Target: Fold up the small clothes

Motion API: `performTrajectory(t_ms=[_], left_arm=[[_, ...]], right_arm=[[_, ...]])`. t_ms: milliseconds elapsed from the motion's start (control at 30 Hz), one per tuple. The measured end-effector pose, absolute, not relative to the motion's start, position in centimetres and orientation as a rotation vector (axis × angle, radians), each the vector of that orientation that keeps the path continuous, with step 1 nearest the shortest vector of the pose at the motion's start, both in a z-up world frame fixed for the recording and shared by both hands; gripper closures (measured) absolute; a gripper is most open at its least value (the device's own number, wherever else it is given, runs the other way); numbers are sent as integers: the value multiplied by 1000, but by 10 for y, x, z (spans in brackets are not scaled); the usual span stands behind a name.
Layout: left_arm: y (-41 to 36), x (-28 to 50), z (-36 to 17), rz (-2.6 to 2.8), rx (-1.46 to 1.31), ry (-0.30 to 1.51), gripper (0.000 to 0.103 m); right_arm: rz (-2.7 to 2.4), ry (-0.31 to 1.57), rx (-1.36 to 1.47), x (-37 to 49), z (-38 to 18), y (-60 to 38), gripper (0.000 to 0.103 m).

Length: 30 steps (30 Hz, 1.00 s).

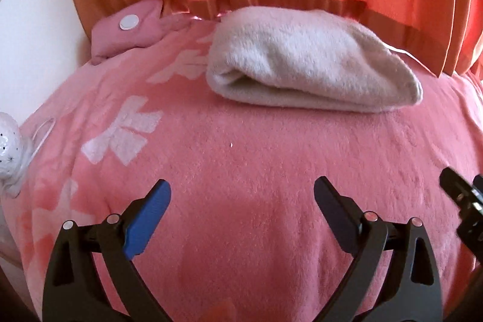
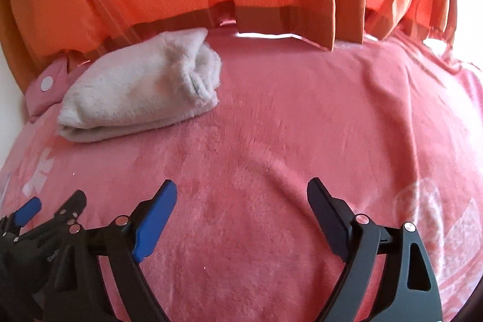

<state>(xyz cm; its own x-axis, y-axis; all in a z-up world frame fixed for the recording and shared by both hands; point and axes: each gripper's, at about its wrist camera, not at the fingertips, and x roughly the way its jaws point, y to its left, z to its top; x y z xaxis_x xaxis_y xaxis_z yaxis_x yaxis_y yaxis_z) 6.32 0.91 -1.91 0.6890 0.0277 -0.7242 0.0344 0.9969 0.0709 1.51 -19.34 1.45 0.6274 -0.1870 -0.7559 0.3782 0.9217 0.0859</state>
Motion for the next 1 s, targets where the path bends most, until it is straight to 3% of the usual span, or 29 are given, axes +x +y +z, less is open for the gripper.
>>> performTrajectory(t_ms=[433,1000], left_arm=[[-3,60,-27,10,143,802,10],[0,66,-32,35,130,827,16]], right_arm=[[-321,839,91,25,4,-162,17],[-351,859,105,29,-4,-155,17]])
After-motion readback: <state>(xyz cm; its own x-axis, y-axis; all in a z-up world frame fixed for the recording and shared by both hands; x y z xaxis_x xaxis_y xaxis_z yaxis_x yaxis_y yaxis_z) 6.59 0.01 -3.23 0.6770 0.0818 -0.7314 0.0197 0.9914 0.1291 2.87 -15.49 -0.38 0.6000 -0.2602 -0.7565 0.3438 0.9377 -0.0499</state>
